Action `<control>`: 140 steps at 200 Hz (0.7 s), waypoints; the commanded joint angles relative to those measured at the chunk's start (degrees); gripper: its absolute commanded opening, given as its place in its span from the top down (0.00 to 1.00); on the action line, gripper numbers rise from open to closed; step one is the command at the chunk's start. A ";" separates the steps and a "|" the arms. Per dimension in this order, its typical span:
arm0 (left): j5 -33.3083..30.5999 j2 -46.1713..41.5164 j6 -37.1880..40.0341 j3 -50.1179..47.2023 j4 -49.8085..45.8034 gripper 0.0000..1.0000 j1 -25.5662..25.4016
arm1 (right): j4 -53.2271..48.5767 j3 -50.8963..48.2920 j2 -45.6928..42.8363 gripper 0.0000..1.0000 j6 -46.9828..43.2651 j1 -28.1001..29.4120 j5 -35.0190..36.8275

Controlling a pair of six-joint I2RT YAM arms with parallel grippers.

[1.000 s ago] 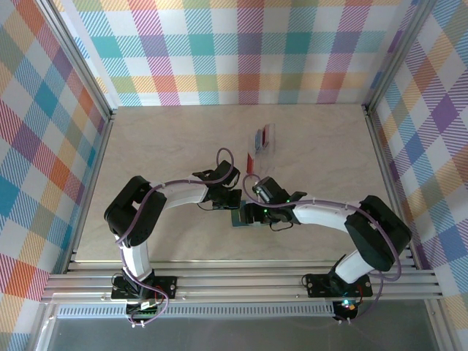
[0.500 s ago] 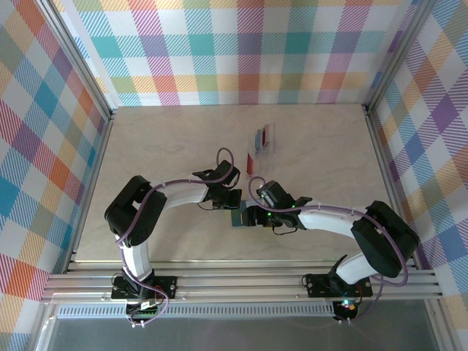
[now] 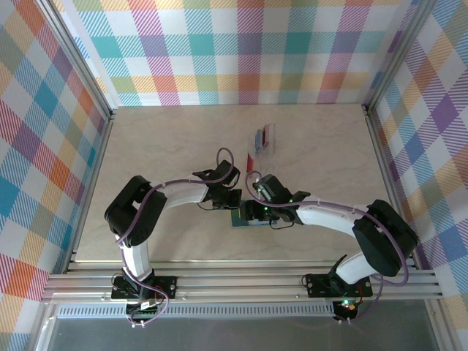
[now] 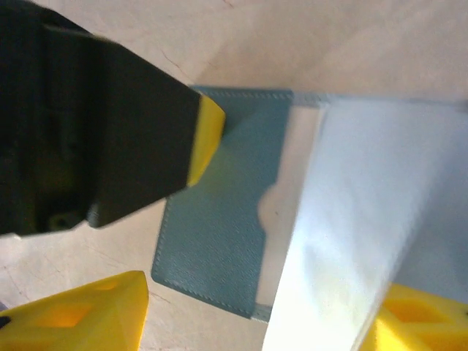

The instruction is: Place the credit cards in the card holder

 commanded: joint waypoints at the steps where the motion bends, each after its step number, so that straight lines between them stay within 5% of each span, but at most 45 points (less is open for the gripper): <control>1: 0.84 5.98 0.16 -3.59 -2.48 1.00 0.00 | -0.54 2.17 1.66 0.37 -2.09 0.18 0.41; 92: 16.61 -0.35 -5.67 -12.02 13.61 1.00 6.07 | 11.51 0.53 6.26 0.34 -0.18 0.52 -9.30; 140: 17.57 -5.50 -7.62 -15.33 16.08 1.00 9.22 | 14.18 0.28 10.29 0.31 0.81 0.65 -11.02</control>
